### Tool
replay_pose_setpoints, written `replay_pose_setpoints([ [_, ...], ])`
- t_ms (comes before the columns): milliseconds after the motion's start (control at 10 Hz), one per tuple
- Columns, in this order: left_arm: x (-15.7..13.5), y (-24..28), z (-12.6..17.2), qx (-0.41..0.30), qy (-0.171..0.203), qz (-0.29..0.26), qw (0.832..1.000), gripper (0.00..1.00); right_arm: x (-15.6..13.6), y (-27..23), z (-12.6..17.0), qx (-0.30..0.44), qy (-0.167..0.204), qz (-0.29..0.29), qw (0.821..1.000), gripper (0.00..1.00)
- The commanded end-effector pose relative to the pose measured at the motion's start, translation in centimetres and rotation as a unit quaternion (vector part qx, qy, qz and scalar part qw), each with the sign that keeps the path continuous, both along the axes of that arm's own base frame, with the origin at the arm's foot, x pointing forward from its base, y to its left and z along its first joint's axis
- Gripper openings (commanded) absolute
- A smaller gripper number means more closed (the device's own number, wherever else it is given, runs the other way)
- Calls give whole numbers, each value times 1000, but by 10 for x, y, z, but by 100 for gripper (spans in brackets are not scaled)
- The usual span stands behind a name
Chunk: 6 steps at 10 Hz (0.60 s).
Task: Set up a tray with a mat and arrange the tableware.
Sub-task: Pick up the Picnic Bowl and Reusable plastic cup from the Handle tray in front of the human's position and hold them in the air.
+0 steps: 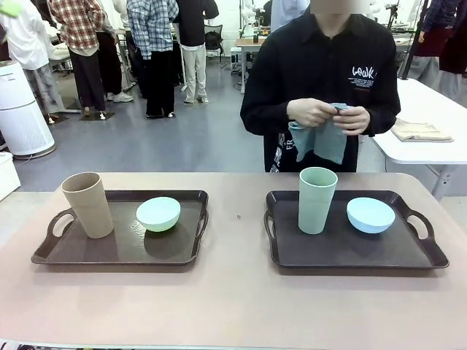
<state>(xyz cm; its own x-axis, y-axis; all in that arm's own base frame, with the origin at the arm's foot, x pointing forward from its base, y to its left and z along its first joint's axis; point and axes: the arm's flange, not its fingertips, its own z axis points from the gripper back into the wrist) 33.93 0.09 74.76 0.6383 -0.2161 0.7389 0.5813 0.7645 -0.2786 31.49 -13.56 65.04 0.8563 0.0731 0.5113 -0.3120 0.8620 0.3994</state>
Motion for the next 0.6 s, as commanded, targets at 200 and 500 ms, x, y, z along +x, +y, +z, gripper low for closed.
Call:
replay_pose_setpoints([
  [200, -6, 52, -12, -59, 57, 25, 996, 100, 0, 0, 0, 0, 0, 0, 1000, 100],
  [500, 21, -8, -21, 34, 18, -51, 998, 100, 39, 34, -16, -76, 15, 6, 997, 100],
])
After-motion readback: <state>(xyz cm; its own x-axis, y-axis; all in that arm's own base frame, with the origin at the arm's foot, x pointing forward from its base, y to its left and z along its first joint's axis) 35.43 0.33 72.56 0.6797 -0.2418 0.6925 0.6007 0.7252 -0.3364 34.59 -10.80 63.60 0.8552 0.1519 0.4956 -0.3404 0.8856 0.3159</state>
